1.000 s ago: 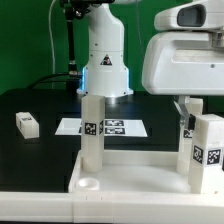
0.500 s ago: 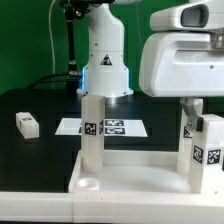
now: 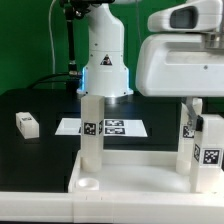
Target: Assemble desk
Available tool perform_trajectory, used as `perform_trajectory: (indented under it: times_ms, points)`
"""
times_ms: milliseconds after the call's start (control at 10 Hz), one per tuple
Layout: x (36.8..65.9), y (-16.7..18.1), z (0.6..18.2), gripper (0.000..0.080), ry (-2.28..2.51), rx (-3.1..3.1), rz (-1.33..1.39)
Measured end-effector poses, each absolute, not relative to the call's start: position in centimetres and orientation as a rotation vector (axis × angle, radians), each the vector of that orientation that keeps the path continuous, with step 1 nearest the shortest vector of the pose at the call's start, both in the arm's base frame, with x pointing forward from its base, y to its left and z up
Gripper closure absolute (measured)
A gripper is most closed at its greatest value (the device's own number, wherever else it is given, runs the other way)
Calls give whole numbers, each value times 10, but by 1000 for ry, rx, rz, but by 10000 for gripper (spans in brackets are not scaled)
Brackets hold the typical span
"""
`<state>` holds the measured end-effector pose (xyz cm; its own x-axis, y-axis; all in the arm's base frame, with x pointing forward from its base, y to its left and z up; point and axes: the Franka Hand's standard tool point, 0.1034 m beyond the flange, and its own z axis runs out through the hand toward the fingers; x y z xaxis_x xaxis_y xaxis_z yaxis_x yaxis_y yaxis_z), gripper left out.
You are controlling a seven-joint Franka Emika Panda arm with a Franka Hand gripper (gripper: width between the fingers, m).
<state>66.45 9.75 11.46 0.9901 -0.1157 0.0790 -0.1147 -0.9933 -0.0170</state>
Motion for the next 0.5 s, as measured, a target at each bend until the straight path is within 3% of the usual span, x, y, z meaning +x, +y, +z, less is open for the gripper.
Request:
perform_trajectory:
  times_ms: [500]
  points:
    - [666, 95, 114, 509, 963, -2948, -118]
